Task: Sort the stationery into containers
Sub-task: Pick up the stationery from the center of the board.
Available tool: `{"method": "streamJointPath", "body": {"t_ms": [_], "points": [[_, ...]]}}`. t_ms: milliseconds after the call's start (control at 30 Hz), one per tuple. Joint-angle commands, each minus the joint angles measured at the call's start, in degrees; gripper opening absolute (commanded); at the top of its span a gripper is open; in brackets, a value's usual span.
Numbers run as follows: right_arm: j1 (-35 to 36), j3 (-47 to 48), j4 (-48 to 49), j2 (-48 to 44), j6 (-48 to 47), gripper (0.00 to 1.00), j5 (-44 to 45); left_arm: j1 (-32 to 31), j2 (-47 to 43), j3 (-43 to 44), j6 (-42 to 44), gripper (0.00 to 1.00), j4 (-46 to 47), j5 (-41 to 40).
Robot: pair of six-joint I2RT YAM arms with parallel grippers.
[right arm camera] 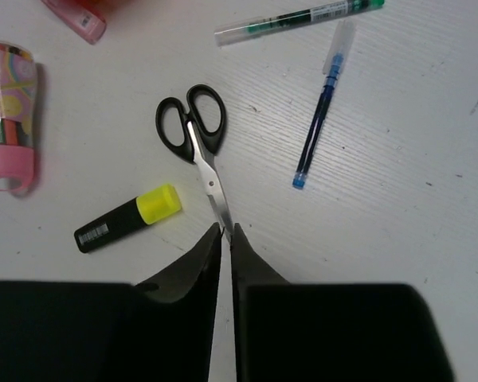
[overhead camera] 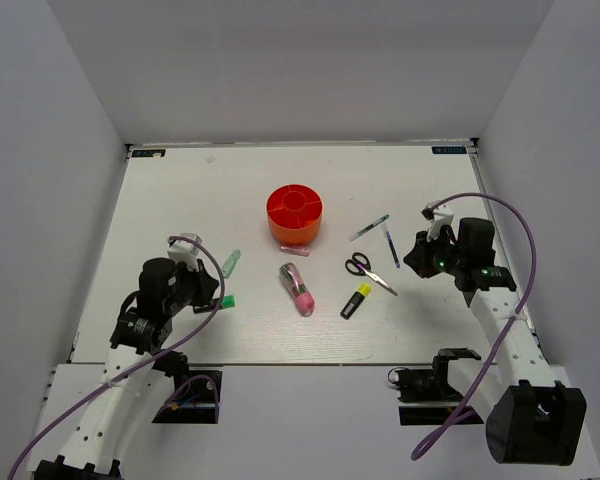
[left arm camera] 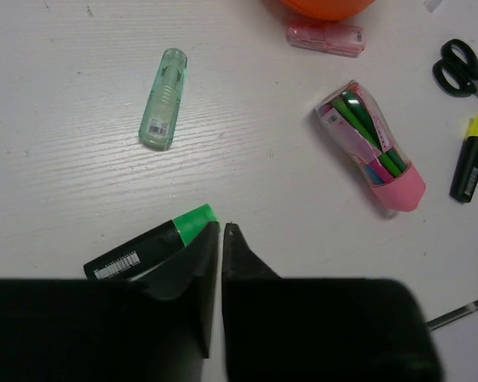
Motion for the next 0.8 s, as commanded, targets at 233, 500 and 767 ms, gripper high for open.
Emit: {"method": "streamJointPath", "body": {"t_ms": [233, 500, 767], "points": [[-0.4, 0.1, -0.5, -1.5, -3.0, 0.91, -3.4, -0.1, 1.8, 0.4, 0.1, 1.00, 1.5, -0.4], [-0.4, 1.9, -2.7, -2.0, -2.5, 0.91, -2.6, -8.9, 25.3, 18.1, 7.9, 0.97, -7.0, -15.7], [-0.4, 1.4, -3.1, -5.1, -3.9, 0.54, -2.9, -9.7, 41.2, 27.6, 3.3, 0.43, -11.5, -16.7]]}}
